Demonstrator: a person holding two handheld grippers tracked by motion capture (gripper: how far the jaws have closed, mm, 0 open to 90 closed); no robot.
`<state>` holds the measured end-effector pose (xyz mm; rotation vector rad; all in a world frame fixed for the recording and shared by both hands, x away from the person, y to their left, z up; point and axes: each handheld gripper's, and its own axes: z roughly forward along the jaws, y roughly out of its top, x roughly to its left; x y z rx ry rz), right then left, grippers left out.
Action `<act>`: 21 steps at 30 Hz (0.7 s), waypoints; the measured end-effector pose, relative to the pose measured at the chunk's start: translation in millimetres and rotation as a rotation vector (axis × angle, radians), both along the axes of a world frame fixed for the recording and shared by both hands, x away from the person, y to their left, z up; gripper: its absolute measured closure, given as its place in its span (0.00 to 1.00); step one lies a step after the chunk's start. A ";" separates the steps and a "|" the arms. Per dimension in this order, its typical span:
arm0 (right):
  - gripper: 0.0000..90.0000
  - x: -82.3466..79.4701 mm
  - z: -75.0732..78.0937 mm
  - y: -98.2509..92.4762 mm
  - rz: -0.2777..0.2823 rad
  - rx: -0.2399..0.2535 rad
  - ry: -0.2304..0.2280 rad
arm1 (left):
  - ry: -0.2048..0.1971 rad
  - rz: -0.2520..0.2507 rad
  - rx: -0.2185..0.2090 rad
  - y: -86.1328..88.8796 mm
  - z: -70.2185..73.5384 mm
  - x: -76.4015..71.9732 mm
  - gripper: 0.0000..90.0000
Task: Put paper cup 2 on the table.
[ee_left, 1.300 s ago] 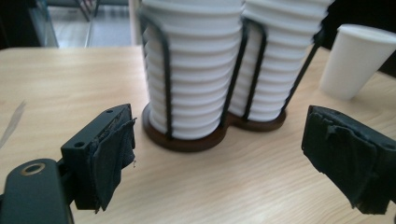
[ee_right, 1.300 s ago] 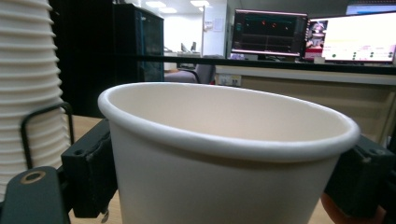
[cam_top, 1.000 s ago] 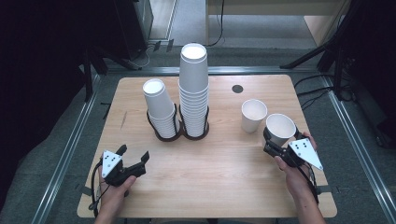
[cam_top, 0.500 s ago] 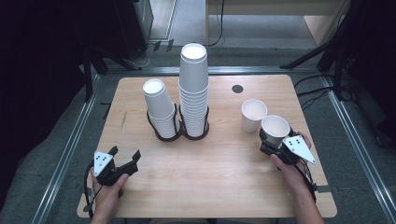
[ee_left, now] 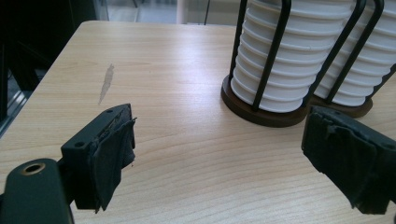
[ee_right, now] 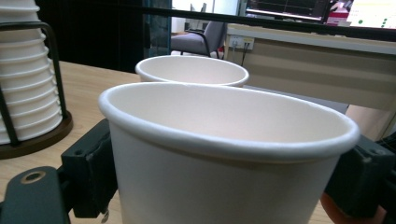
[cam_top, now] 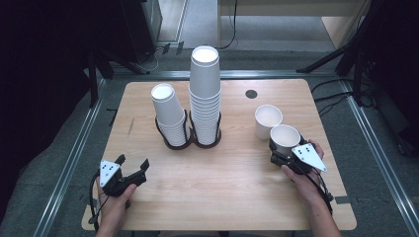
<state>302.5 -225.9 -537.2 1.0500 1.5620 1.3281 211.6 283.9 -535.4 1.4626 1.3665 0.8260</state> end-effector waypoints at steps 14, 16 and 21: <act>0.13 -6.9 -3.5 2.1 0.012 0.000 0.039 | 0.000 -0.003 0.001 -0.9 -0.5 0.7 0.11; 0.13 -8.6 -2.4 2.3 0.009 -0.008 0.048 | 0.000 -0.005 0.004 -1.4 -0.5 0.7 0.11; 0.13 -12.3 -1.6 2.7 0.032 0.002 0.070 | 0.000 -0.006 0.004 -1.9 -0.1 0.4 0.11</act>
